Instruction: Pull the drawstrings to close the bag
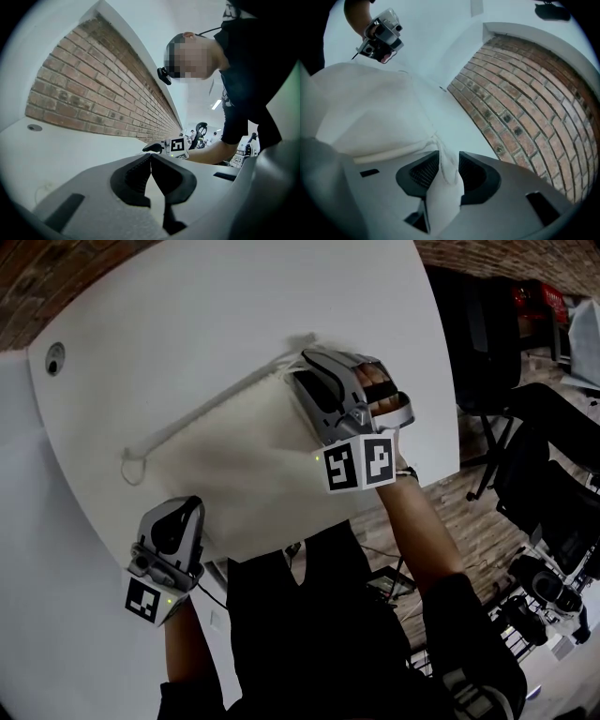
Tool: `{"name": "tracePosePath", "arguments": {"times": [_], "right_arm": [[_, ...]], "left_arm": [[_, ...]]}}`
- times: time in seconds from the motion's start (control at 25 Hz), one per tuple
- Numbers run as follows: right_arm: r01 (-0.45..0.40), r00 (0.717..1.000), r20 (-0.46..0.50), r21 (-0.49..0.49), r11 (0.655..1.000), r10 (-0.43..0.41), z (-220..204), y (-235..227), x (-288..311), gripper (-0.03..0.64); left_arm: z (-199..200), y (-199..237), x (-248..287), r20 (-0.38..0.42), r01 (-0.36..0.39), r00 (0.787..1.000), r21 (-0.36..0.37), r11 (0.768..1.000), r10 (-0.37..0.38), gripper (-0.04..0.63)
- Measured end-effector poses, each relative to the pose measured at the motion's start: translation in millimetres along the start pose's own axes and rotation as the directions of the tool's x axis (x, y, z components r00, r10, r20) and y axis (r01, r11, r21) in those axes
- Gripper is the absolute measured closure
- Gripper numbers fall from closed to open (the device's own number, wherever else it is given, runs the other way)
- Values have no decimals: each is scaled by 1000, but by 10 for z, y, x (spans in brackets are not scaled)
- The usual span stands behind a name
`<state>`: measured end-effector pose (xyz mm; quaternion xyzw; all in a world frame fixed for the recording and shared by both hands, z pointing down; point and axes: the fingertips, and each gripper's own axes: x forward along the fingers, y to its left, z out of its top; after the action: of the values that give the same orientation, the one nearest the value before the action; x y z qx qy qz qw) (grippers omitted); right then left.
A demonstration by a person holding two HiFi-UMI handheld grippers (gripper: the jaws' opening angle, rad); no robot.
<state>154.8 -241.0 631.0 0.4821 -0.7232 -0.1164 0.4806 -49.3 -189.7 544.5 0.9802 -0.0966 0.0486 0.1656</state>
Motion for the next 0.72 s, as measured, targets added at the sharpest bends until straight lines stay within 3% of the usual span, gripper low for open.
{"name": "tracePosePath", "arguments": {"times": [0.24, 0.52, 0.72], "right_arm": [[58, 998, 1, -12, 998, -58, -21, -70, -18, 554], [107, 994, 14, -5, 994, -107, -9, -139, -28, 554], [96, 995, 22, -46, 994, -95, 7, -139, -18, 554]], "left_arm": [[-13, -27, 41, 4, 13, 1000, -4, 1000, -13, 578], [-39, -23, 60, 7, 26, 1000, -12, 1000, -26, 578], [-12, -77, 64, 13, 31, 999, -11, 999, -30, 578]]}}
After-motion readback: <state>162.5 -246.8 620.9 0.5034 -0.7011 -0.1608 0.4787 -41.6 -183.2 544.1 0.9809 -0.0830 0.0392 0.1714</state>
